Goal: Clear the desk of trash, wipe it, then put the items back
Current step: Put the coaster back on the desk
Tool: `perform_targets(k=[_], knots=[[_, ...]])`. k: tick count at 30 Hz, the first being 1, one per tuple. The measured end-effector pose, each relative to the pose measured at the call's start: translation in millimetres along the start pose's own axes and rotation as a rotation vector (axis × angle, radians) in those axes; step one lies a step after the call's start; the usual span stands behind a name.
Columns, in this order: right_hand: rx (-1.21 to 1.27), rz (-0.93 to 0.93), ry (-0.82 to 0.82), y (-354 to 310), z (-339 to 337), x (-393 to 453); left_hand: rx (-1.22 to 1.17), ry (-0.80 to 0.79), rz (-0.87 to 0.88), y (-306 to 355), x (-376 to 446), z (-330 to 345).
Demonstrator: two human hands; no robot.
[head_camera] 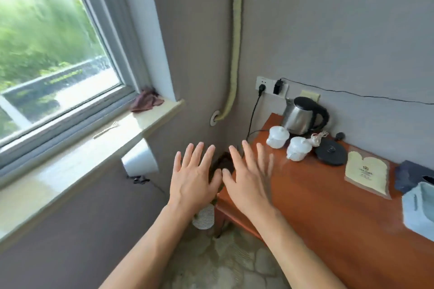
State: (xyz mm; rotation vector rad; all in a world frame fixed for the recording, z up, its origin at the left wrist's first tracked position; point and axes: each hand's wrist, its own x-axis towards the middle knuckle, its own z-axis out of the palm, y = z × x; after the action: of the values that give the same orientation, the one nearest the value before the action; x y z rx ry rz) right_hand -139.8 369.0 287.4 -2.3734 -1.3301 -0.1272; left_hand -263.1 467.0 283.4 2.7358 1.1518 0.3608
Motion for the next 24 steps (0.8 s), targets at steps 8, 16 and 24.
perform_targets(k=[8,16,24], knots=[[0.102,-0.372,-0.112,-209.5,42.5,-61.5,0.032,0.061,-0.393,-165.6,-155.6,-69.7],[0.224,-0.750,-0.285,-388.9,67.0,-174.9,0.127,0.143,-0.783,-273.2,-348.9,-128.5],[0.233,-1.051,-0.436,-505.9,72.0,-265.5,0.203,0.185,-1.111,-320.4,-492.7,-169.6]])
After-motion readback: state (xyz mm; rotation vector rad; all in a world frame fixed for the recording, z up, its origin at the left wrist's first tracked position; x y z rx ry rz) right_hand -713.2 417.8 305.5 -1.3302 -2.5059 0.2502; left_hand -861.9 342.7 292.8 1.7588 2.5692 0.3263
